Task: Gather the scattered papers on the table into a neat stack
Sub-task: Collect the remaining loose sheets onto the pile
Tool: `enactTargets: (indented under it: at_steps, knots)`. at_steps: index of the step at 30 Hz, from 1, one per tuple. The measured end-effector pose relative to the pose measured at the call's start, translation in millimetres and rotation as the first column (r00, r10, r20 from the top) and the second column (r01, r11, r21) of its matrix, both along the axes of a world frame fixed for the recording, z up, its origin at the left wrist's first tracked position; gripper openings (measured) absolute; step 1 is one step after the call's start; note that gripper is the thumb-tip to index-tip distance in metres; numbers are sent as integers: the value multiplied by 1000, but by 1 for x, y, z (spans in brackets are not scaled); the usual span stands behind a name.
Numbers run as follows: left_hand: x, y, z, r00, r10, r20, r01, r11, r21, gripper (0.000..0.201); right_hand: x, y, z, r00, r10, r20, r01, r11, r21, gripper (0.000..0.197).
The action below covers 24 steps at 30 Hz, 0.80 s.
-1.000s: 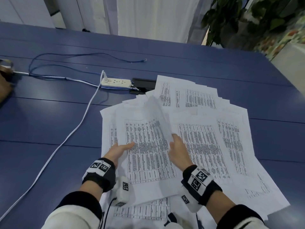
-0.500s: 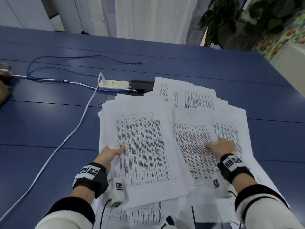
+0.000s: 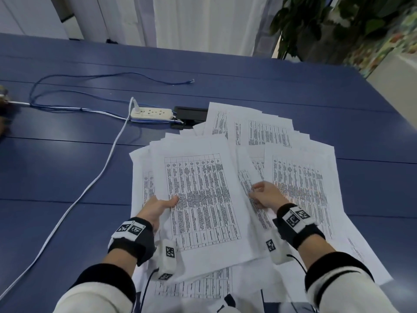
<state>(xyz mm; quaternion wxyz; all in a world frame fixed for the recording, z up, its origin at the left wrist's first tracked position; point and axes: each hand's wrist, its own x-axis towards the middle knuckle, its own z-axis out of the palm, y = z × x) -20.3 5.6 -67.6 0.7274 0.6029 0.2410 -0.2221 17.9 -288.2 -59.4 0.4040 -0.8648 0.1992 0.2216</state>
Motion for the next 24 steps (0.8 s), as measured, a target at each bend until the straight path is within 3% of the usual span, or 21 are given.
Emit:
enactTargets:
  at_steps: [2,4,6,9,14,22,24]
  knots:
    - [0,0,-3,1000,-16,-20,16,1000,-3,65,-2,1,-4,995,-52,80,62,991,-118,44]
    - [1,2,-10,999,-16,-43,16,1000,-2,72,-6,-4,-9,993,-5,119,51,920,-389,51]
    - [1,3,-12,998,-13,-63,14,1000,7,91,-12,-4,-10,994,48,98,7,869,-495,52]
    - [1,-2,-13,996,1,-90,0,1000,3,109,-11,-1,-9,997,51,52,-27,920,-392,45]
    - [-2,-15,-1,995,66,-75,-65,998,19,87,-20,18,-2,999,25,47,-16,980,-198,39]
    - [2,-15,-12,995,-17,-101,21,999,45,129,-29,28,1,982,-148,120,143,988,50,35]
    - [0,-18,-5,995,-25,-92,31,998,60,118,-32,29,0,978,-164,126,153,984,92,36]
